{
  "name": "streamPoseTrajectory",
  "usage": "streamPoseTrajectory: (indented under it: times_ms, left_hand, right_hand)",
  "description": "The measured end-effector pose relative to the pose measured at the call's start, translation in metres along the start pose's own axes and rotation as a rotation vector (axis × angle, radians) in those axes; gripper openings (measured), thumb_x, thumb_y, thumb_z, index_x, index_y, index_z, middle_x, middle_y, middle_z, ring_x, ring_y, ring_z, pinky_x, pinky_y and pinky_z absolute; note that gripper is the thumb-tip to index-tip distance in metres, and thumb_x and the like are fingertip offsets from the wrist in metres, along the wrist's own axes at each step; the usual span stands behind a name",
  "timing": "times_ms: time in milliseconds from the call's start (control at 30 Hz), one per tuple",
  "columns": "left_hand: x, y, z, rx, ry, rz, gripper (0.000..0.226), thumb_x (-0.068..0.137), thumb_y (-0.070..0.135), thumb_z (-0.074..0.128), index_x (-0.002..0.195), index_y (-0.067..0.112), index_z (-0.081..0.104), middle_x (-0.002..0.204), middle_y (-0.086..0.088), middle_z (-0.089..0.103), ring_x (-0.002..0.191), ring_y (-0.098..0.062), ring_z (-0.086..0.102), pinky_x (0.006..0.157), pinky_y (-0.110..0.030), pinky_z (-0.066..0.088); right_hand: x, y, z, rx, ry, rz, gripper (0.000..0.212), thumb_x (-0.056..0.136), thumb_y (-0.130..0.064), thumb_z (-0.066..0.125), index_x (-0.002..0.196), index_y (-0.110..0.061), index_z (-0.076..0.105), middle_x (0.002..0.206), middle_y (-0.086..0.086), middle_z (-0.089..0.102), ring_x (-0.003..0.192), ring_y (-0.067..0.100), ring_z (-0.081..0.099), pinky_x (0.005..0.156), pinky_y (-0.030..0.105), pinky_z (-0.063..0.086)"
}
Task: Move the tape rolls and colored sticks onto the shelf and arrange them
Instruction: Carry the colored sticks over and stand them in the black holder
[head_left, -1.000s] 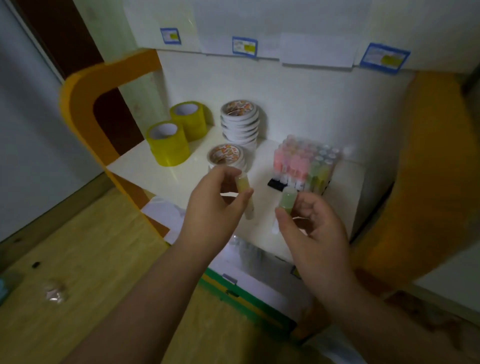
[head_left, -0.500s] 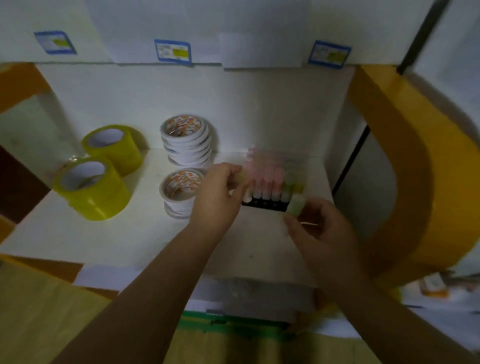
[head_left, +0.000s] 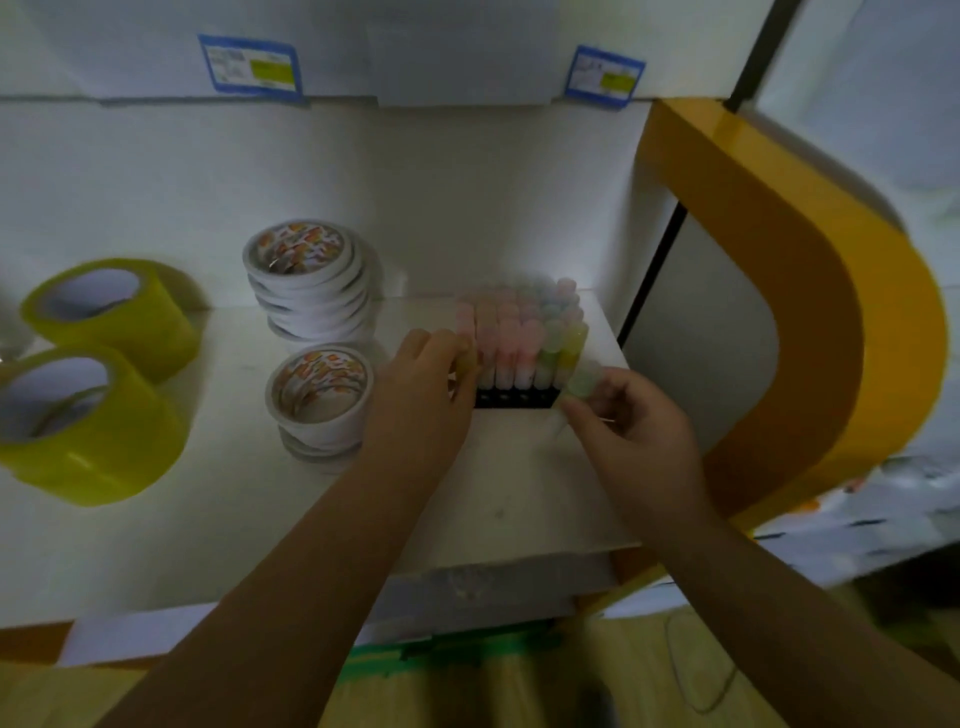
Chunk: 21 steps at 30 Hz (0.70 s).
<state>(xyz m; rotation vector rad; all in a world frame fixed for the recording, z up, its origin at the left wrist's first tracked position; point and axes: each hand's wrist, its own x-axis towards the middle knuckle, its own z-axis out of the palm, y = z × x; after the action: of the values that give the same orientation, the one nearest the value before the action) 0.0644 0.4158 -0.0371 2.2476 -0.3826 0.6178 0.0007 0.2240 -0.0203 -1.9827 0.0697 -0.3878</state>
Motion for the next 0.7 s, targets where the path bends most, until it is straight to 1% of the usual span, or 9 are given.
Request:
streamPoseTrajectory:
  times_ms: [67, 133, 233, 300, 400, 433, 500, 567, 700]
  left_hand:
    - [0.000, -0.001, 0.001, -0.014, -0.003, -0.008, 0.011, 0.091, 0.012, 0.065, 0.086, 0.016, 0.056, 0.091, -0.002, 0.051, 0.079, -0.018, 0.053, 0.070, -0.042, 0.052]
    - [-0.001, -0.002, 0.002, -0.030, -0.007, -0.021, 0.011, 0.092, 0.013, 0.065, 0.087, 0.015, 0.055, 0.091, -0.003, 0.050, 0.080, -0.019, 0.052, 0.071, -0.042, 0.052]
    - [-0.001, -0.004, 0.003, -0.065, -0.010, -0.017, 0.011, 0.092, 0.012, 0.065, 0.091, 0.013, 0.055, 0.094, -0.003, 0.050, 0.082, -0.021, 0.055, 0.070, -0.042, 0.053]
    - [-0.001, -0.006, 0.002, -0.074, -0.021, -0.021, 0.012, 0.091, 0.011, 0.066, 0.092, 0.014, 0.055, 0.094, -0.001, 0.049, 0.083, -0.020, 0.054, 0.071, -0.043, 0.052]
    - [0.000, -0.006, 0.000, -0.087, -0.041, -0.028, 0.014, 0.090, 0.012, 0.066, 0.091, 0.018, 0.054, 0.094, 0.002, 0.047, 0.084, -0.018, 0.052, 0.073, -0.043, 0.050]
    - [0.000, -0.006, -0.001, -0.092, -0.046, -0.028, 0.015, 0.090, 0.012, 0.066, 0.091, 0.019, 0.053, 0.094, 0.003, 0.046, 0.085, -0.018, 0.051, 0.073, -0.043, 0.050]
    - [0.000, -0.006, -0.002, -0.105, -0.051, -0.029, 0.017, 0.090, 0.012, 0.066, 0.092, 0.022, 0.052, 0.093, 0.005, 0.046, 0.085, -0.017, 0.051, 0.073, -0.043, 0.050]
    - [0.000, -0.006, -0.003, -0.115, -0.059, -0.032, 0.012, 0.091, 0.012, 0.064, 0.095, 0.020, 0.055, 0.094, 0.004, 0.047, 0.086, -0.019, 0.052, 0.074, -0.043, 0.050]
    - [-0.001, -0.007, -0.003, -0.088, -0.048, -0.002, 0.005, 0.095, 0.012, 0.060, 0.098, 0.014, 0.058, 0.094, -0.001, 0.050, 0.084, -0.022, 0.053, 0.073, -0.042, 0.047]
  right_hand:
    - [0.007, -0.003, 0.007, -0.017, -0.013, -0.031, 0.019, 0.090, -0.018, 0.073, 0.081, -0.030, 0.060, 0.072, -0.017, 0.060, 0.075, -0.001, 0.061, 0.066, 0.007, 0.044]
    - [0.015, -0.005, 0.017, -0.044, -0.040, -0.045, 0.007, 0.090, -0.019, 0.072, 0.093, -0.024, 0.068, 0.079, -0.017, 0.064, 0.080, -0.004, 0.062, 0.071, 0.006, 0.046]
    - [0.024, -0.008, 0.034, -0.085, -0.068, -0.038, 0.019, 0.090, -0.026, 0.072, 0.109, -0.025, 0.071, 0.093, -0.017, 0.070, 0.087, -0.005, 0.065, 0.078, 0.009, 0.050]
    - [0.027, -0.008, 0.044, -0.123, -0.078, -0.056, 0.020, 0.090, -0.028, 0.072, 0.110, -0.028, 0.071, 0.096, -0.017, 0.071, 0.088, -0.005, 0.065, 0.078, 0.007, 0.050]
    - [0.030, -0.008, 0.055, -0.175, -0.081, -0.092, 0.022, 0.091, -0.027, 0.071, 0.113, -0.026, 0.072, 0.098, -0.013, 0.073, 0.088, -0.004, 0.065, 0.077, 0.004, 0.048]
    - [0.031, -0.008, 0.057, -0.207, -0.085, -0.110, 0.021, 0.092, -0.027, 0.070, 0.113, -0.025, 0.072, 0.099, -0.011, 0.073, 0.088, -0.002, 0.066, 0.079, 0.008, 0.050]
    - [0.034, -0.007, 0.061, -0.284, -0.095, -0.150, 0.018, 0.092, -0.026, 0.069, 0.110, -0.023, 0.072, 0.098, -0.007, 0.073, 0.087, 0.005, 0.066, 0.081, 0.022, 0.056]
    - [0.036, -0.007, 0.063, -0.332, -0.107, -0.165, 0.015, 0.093, -0.026, 0.068, 0.106, -0.020, 0.071, 0.095, -0.004, 0.072, 0.085, 0.011, 0.066, 0.079, 0.031, 0.058]
    - [0.035, -0.002, 0.071, -0.374, -0.076, -0.153, 0.011, 0.093, -0.026, 0.066, 0.100, -0.017, 0.066, 0.091, 0.000, 0.069, 0.082, 0.016, 0.065, 0.075, 0.038, 0.057]
